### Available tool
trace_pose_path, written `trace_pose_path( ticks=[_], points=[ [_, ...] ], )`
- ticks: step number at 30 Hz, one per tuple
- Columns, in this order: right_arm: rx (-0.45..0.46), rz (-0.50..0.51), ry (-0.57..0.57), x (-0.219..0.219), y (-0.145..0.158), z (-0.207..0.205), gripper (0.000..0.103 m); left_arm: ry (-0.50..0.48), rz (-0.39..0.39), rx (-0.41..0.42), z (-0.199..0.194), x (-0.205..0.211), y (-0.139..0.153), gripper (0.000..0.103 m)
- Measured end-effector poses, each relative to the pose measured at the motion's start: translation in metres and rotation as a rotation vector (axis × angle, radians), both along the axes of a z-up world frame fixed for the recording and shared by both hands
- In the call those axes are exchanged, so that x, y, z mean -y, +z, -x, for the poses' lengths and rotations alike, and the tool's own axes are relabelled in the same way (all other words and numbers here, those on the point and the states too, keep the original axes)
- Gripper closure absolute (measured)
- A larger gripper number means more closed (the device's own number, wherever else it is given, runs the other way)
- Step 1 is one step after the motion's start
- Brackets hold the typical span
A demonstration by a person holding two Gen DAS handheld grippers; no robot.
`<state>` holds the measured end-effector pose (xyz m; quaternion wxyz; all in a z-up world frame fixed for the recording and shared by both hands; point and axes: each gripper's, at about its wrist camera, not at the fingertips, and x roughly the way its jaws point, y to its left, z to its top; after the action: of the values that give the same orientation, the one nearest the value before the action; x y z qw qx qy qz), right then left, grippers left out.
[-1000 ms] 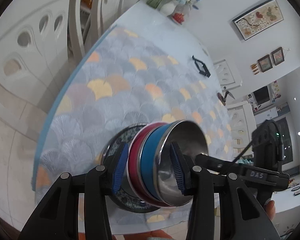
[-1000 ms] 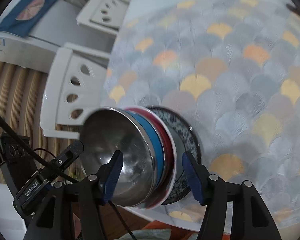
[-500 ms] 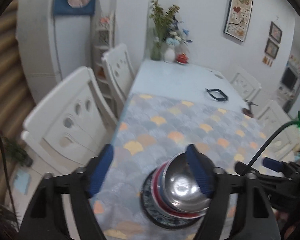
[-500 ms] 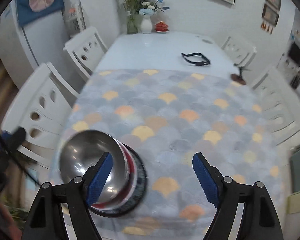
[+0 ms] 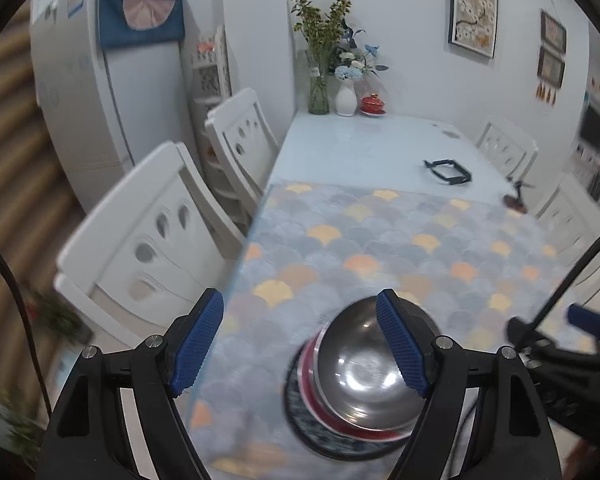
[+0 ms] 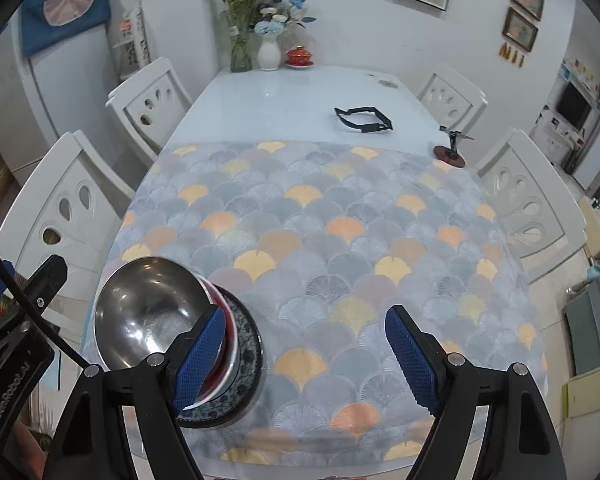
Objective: Organize plates and bowls
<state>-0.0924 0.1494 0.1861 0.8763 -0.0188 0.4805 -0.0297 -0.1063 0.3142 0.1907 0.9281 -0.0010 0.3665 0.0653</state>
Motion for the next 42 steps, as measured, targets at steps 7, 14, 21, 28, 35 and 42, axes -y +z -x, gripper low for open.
trace_pose_path(
  ticks=[7,14,21,28,35,42],
  points=[
    [-0.052,-0.024,0.002,-0.001,-0.013,-0.001,0.023,0.002,0.0,-0.063,-0.004,0.0,-0.005,0.025],
    [-0.043,-0.017,0.025,-0.005,-0.013,0.002,0.023,-0.003,0.004,-0.082,-0.003,0.003,-0.008,0.025],
    [-0.044,-0.01,0.048,-0.013,-0.015,0.005,0.023,-0.014,-0.002,-0.089,0.002,0.004,-0.009,0.025],
    [-0.046,-0.015,0.055,-0.015,-0.017,0.008,0.023,-0.033,-0.022,-0.089,0.004,0.008,-0.008,0.026],
    [-0.055,-0.038,0.038,-0.01,-0.018,0.008,0.023,-0.056,-0.037,-0.088,0.003,0.012,-0.008,0.026],
    [-0.066,-0.055,0.009,-0.002,-0.021,0.008,0.023,-0.085,-0.056,-0.09,0.002,0.023,-0.009,0.026]
  ],
)
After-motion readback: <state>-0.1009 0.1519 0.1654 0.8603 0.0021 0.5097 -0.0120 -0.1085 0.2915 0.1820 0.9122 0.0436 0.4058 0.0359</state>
